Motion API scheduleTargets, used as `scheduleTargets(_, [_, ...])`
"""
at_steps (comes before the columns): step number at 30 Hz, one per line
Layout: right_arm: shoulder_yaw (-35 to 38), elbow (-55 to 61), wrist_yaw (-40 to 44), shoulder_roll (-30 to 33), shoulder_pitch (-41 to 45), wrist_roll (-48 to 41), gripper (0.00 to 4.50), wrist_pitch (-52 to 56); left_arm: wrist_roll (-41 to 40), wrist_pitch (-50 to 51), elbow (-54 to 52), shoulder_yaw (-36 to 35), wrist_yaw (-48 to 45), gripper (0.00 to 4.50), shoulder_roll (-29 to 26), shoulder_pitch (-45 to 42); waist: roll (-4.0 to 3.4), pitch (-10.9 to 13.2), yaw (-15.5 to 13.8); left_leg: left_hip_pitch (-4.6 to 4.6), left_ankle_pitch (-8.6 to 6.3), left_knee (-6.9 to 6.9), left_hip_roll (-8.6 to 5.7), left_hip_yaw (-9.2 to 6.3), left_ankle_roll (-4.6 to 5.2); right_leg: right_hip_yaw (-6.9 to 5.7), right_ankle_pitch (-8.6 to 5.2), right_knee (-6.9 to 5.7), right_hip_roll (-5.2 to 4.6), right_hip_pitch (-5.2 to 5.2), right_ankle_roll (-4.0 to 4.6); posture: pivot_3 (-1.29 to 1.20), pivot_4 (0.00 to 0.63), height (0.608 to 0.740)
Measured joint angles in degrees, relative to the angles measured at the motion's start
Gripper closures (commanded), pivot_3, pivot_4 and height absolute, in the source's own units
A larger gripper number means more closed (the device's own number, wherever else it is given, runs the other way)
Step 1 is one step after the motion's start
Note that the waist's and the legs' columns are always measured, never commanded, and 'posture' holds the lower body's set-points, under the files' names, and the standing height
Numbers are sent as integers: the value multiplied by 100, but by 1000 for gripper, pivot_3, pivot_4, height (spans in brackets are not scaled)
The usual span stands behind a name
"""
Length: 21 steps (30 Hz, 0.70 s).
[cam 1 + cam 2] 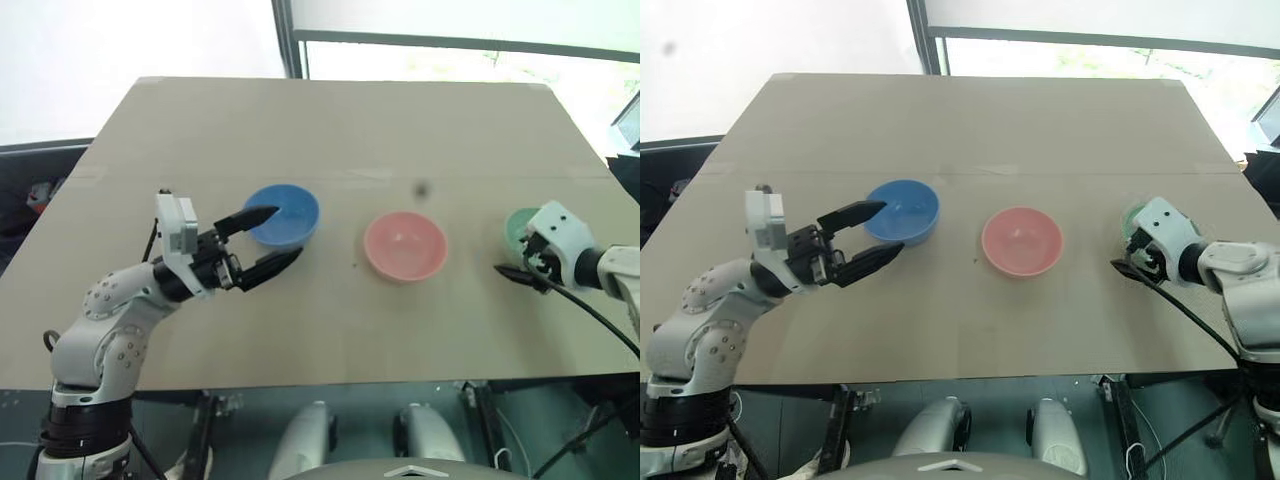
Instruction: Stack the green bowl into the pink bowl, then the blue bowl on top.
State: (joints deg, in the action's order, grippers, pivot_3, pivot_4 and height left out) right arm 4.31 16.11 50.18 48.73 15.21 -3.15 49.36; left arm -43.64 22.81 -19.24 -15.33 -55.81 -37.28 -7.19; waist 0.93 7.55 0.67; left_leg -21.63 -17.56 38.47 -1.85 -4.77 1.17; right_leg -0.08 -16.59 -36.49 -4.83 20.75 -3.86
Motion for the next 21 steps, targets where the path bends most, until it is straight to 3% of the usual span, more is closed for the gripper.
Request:
scheduleTargets(4, [-204,-763,-536,-306,112,129,1982,-240,-64,37,13,21,-107,0,-12,-117,-1,0,15,-1,0,-6,3,0,-1,1,0,-2,5,8,0,0,150,740])
scheduleTargets(8, [-235,-790,-662,-336,298,117,3622,-351,-164,134,-67,46,-348,0,-126,-82,-1,0,7,-4,0,-9,3,-5,0,-4,0,-1,4,11,0,0,150,740])
scheduleTargets(9, [-276,-800,-681,-317,311,133,4328,-438,-161,146,-73,71,-425,0,-149,-54,-1,0,-9,-5,0,-9,2,-9,0,-6,0,-1,4,11,0,0,150,740])
scheduleTargets(16, [-289,-470,-460,-156,385,-143,4434,-646,-10,55,-162,267,-713,0,-297,147,-10,5,9,-6,0,-8,5,-4,0,-4,0,4,4,10,0,0,150,740])
scheduleTargets(21, [-127,1448,150,-313,1009,-1542,4434,-321,174,-15,-158,269,-681,0,-294,255,-8,4,21,-4,-1,-11,18,-16,-2,-10,0,7,18,9,0,0,150,740])
